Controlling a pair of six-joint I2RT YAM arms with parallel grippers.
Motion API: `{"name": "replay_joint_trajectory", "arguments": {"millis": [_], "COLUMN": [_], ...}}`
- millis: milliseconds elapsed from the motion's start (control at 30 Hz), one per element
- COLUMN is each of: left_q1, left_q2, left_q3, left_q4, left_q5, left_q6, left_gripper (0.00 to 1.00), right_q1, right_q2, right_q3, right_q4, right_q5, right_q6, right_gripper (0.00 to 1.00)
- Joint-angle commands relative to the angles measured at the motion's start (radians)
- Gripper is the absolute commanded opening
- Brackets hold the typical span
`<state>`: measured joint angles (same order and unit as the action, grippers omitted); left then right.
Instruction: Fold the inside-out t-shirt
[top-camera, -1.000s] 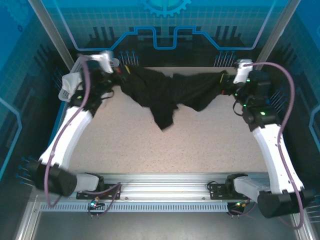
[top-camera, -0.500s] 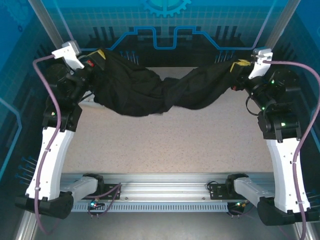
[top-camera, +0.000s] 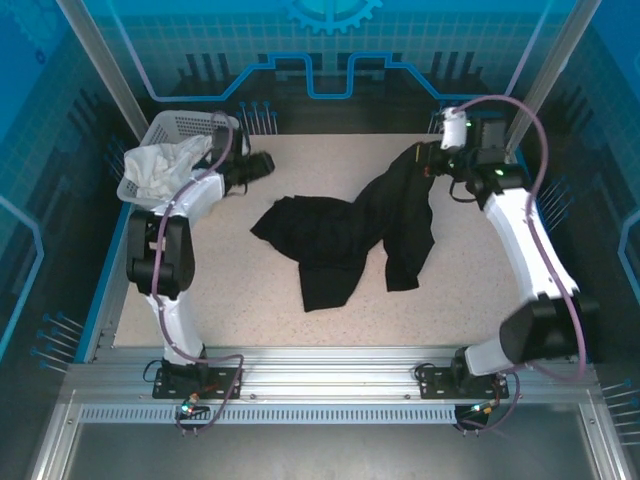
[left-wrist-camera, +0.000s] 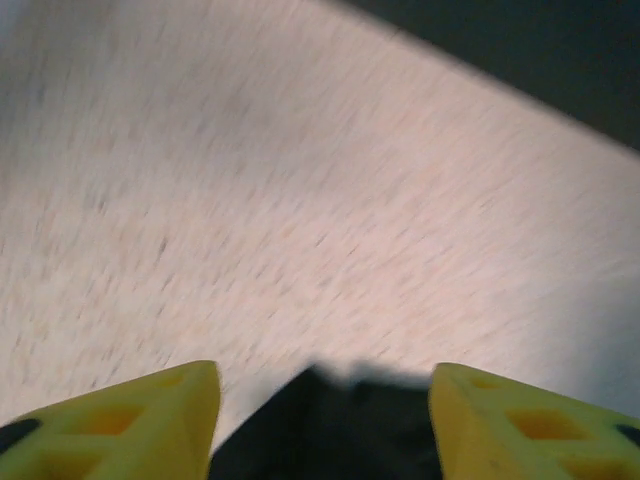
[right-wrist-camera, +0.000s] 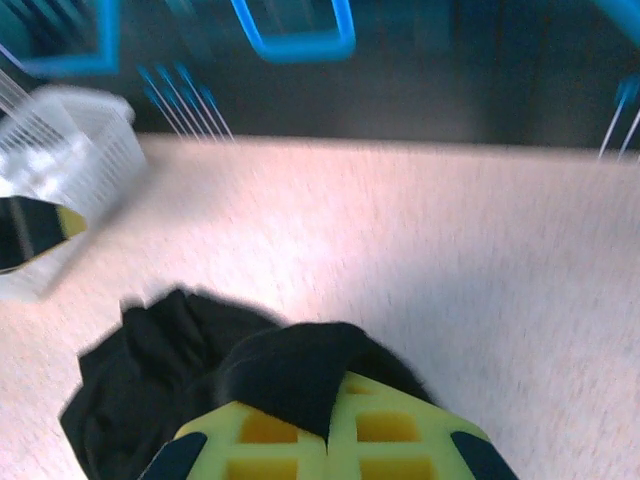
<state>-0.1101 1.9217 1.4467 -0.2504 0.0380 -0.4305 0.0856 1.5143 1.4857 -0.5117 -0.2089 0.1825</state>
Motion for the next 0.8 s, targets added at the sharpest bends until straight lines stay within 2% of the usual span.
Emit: {"name": "replay_joint_trajectory", "arguments": {"millis": [0, 133, 300, 467, 600, 667, 733, 767], "left_q1": [-0.113, -0.329, -0.593, -0.732, -0.796, -0.810, -0.810, -0.809], "left_q2": [-0.279, -0.411, -0.315, -0.171, -0.088, -0.046, -0.015, -0.010], "left_q3": [-0.212, -0.462, -0.532, -0.490, -0.427, -0.395, -0.373, -0.363], "left_q4": [0.053, 0.158, 0.147, 0.111, 0.082, 0.059, 0.032, 0.010], "left_q5": [-0.024, -0.013, -0.071, -0.159, -0.221, -0.243, -0.261, -0.285], "left_q6": [0.020, -0.010, 0.031, 0.080, 0.129, 0.153, 0.169, 0.178], "left_gripper": [0.66, 0.68, 0.68, 0.68, 0.66, 0.60, 0.39, 0.24], "right_q1": [0.007, -0.002, -0.026, -0.046, -0.053, -0.055, -0.058, -0.062], "right_q2": [0.011, 0.047, 0.072, 0.067, 0.070, 0.072, 0.074, 0.072], "right_q3": [0.007, 0.006, 0.014, 0.003, 0.005, 0.004, 0.004, 0.008], "right_q4": [-0.058, -0.095, -0.137, -0.134, -0.128, -0.123, -0.121, -0.122], "right_q5": [0.026, 0.088, 0.147, 0.133, 0.115, 0.107, 0.099, 0.089], "right_q6": [0.001, -0.031, -0.062, -0.066, -0.064, -0.060, -0.056, -0.053], "right_gripper": [0.00, 0.00, 0.00, 0.00, 0.00, 0.00, 0.00, 0.00]}}
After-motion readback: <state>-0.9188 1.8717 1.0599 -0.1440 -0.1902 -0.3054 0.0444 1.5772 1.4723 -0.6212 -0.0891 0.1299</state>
